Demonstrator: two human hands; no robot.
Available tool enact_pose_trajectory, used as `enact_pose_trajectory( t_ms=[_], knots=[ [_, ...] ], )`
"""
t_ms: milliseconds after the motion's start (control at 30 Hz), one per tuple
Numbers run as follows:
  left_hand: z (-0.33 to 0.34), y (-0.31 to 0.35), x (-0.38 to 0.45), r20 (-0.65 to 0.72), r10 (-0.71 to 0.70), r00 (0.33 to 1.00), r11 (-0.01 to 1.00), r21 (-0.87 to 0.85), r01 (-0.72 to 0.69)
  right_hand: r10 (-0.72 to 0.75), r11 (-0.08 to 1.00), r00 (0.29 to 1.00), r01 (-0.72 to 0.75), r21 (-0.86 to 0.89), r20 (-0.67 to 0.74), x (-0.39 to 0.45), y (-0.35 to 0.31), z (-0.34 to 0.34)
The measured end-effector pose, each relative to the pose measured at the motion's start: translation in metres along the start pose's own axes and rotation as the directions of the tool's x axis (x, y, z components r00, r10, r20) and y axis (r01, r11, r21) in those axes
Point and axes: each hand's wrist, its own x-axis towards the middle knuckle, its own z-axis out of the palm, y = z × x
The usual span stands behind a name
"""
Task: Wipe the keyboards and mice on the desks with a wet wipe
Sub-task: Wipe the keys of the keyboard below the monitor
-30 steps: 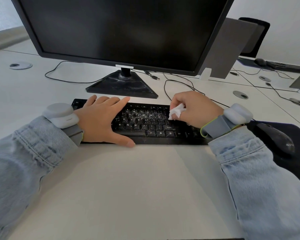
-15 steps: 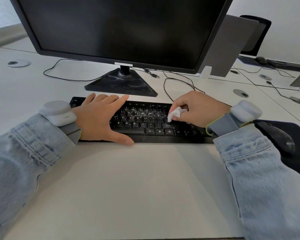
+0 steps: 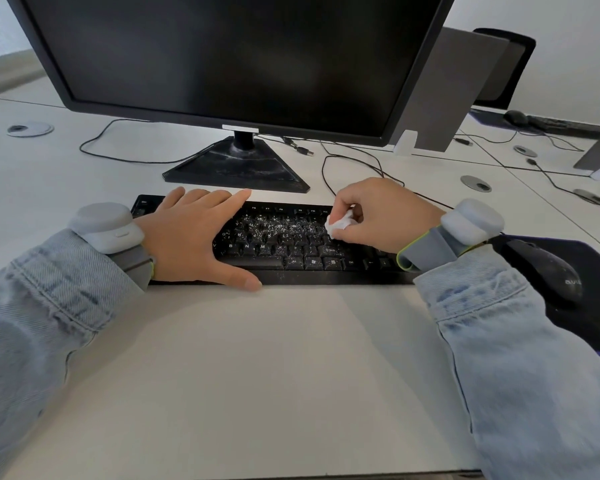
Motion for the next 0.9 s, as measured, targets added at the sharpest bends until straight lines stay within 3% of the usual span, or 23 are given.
enact_pose_trajectory(
  t_ms=[267,433,633,800,900],
  knots=[
    [0.001,-0.002,0.001,0.000,0.006,1.000,1.000,0.001,-0.006,0.060,0.998,0.998,-0.059,0.016,-0.030,0.005,-0.001,0.006],
    [0.000,0.000,0.000,0.004,-0.002,1.000,1.000,-0.005,0.002,0.081,0.996,0.995,-0.079,-0.044,0.054,-0.002,-0.008,-0.004],
    [0.001,-0.001,0.001,0.003,0.005,1.000,1.000,-0.015,-0.005,0.103,0.987,0.994,-0.108,-0.115,-0.045,0.008,-0.018,0.004],
    [0.000,0.000,0.000,0.002,-0.006,1.000,1.000,-0.009,0.006,0.104,0.983,0.988,-0.085,-0.163,0.111,0.000,-0.022,-0.007],
    [-0.001,0.001,0.000,0.006,-0.007,1.000,1.000,-0.010,0.007,0.098,0.985,0.993,-0.087,-0.152,0.068,-0.001,-0.024,-0.006]
  ],
)
